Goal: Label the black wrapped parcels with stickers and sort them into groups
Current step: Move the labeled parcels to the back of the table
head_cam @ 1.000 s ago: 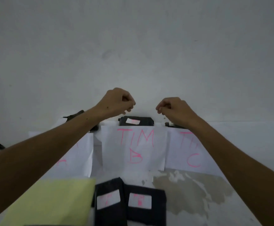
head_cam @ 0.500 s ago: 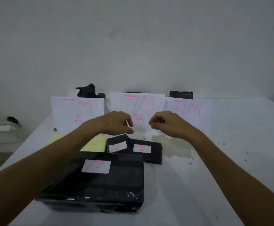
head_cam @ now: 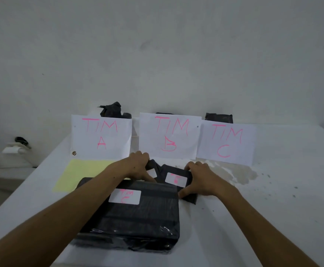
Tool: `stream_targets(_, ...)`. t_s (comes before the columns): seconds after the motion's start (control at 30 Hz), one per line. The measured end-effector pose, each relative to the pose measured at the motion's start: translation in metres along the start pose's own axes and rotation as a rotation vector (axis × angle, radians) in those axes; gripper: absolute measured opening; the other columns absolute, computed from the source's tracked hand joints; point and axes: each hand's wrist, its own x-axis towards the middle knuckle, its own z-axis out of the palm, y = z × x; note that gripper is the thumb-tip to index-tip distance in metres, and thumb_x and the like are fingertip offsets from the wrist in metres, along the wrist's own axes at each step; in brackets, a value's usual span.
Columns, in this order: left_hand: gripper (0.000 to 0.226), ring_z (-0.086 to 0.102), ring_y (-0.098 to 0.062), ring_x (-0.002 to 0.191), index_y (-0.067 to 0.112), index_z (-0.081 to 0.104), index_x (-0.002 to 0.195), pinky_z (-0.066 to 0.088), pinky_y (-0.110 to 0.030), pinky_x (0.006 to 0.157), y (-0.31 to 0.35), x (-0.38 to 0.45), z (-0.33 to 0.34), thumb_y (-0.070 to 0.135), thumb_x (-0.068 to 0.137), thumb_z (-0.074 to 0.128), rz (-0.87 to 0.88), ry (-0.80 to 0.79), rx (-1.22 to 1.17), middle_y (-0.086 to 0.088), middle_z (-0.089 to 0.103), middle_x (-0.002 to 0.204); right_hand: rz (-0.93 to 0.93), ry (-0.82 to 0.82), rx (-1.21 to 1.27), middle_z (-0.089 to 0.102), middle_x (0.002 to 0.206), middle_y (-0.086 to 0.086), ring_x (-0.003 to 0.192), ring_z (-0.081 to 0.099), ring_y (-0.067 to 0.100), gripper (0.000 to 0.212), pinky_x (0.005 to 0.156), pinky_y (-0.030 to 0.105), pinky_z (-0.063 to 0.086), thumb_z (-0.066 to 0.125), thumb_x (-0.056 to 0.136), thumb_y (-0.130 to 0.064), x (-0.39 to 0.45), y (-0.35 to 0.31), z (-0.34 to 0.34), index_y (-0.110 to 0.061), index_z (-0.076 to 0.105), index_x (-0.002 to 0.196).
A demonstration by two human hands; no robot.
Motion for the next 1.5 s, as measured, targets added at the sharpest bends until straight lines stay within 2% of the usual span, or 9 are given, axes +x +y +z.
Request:
stream_targets(0.17,0.065,0.056,-0.02,0.098,0.015,0.053,0.116,0.047,-0.027,0.074,0.001,-0.002,-0.003,0.044,0.07,0.089,0.049,0.144,-0.241,-0.004,0.058,0.111,-0.04,0.049,0.202,0.059,0.087,-0.002,0.073,0.054,0.01,0.044,0.061,0.023,0.042,0.089,0.07,-0.048,-0.002,0.004,-0.008,-0.02,0.063,0.092)
stream_targets(0.4,0.035,0.059,-0.017,0.09,0.018,0.064,0.1,0.046,-0.02,0.069,-0.001,0.001,-0.005,0.041,0.081,0.081,0.038,0.238,-0.397,0.001,0.062,0.097,0.033,0.118,0.519,0.067,0.098,0.001,0.088,0.067,0.018,0.035,0.08,0.034,0.06,0.087,0.077,-0.036,-0.007,0.006,-0.03,-0.021,0.063,0.098)
stream_targets(0.5,0.031,0.066,-0.022,0.098,0.013,0.069,0.101,0.058,-0.033,0.087,-0.003,0.001,-0.01,0.039,0.085,0.078,0.002,0.231,-0.584,-0.002,0.068,0.104,0.073,0.062,0.829,0.075,0.099,0.01,0.089,0.074,0.025,0.046,0.077,0.036,0.064,0.091,0.073,-0.031,-0.015,0.009,-0.039,-0.01,0.068,0.107)
stream_targets(0.7,0.025,0.07,-0.026,0.098,0.015,0.069,0.097,0.06,-0.036,0.084,-0.003,-0.005,-0.018,0.032,0.084,0.08,-0.055,0.24,-0.943,-0.007,0.072,0.103,0.157,-0.03,1.309,0.076,0.103,0.015,0.102,0.071,0.031,0.055,0.091,0.043,0.061,0.084,0.071,-0.038,-0.022,0.01,-0.04,-0.007,0.068,0.113)
stream_targets(0.93,0.029,0.068,-0.024,0.097,0.034,0.058,0.119,0.061,-0.031,0.083,0.005,-0.015,-0.023,0.019,0.096,0.068,0.085,0.281,-0.948,-0.005,0.067,0.108,0.109,0.012,1.282,0.076,0.111,0.017,0.106,0.073,0.033,0.061,0.088,0.043,0.062,0.091,0.071,-0.016,-0.021,0.011,-0.039,-0.002,0.063,0.122)
stream_targets(1.2,0.033,0.065,-0.02,0.103,0.018,0.079,0.093,0.056,-0.031,0.091,0.029,-0.025,-0.048,0.006,0.102,0.05,0.089,0.322,-0.877,0.001,0.073,0.106,-0.016,0.081,1.157,0.073,0.112,0.014,0.099,0.073,0.029,0.057,0.077,0.036,0.063,0.092,0.069,-0.009,-0.027,-0.01,-0.062,-0.007,0.064,0.118)
stream_targets(1.37,0.031,0.066,-0.025,0.095,0.015,0.068,0.102,0.057,-0.039,0.082,0.039,-0.038,-0.071,0.043,0.096,0.057,0.047,0.125,-1.246,-0.005,0.072,0.101,-0.16,0.131,1.005,0.077,0.1,0.013,0.094,0.075,0.033,0.049,0.089,0.047,0.061,0.093,0.069,-0.012,-0.032,-0.024,-0.086,-0.012,0.068,0.111)
stream_targets(1.43,0.049,0.072,-0.024,0.097,0.017,0.073,0.106,0.06,-0.04,0.083,0.04,-0.039,-0.075,0.06,0.083,0.07,0.085,0.067,-1.168,-0.004,0.077,0.1,-0.211,0.134,0.988,0.076,0.101,0.016,0.095,0.074,0.035,0.048,0.092,0.047,0.06,0.093,0.07,-0.014,-0.031,-0.031,-0.094,-0.013,0.069,0.111)
stream_targets(1.5,0.052,0.075,-0.024,0.095,0.013,0.075,0.104,0.061,-0.043,0.088,0.042,-0.041,-0.076,0.054,0.073,0.083,0.114,0.077,-1.072,-0.006,0.079,0.097,-0.251,0.155,0.963,0.077,0.101,0.013,0.095,0.075,0.03,0.046,0.09,0.044,0.06,0.093,0.07,-0.015,-0.029,-0.037,-0.099,-0.015,0.07,0.11)
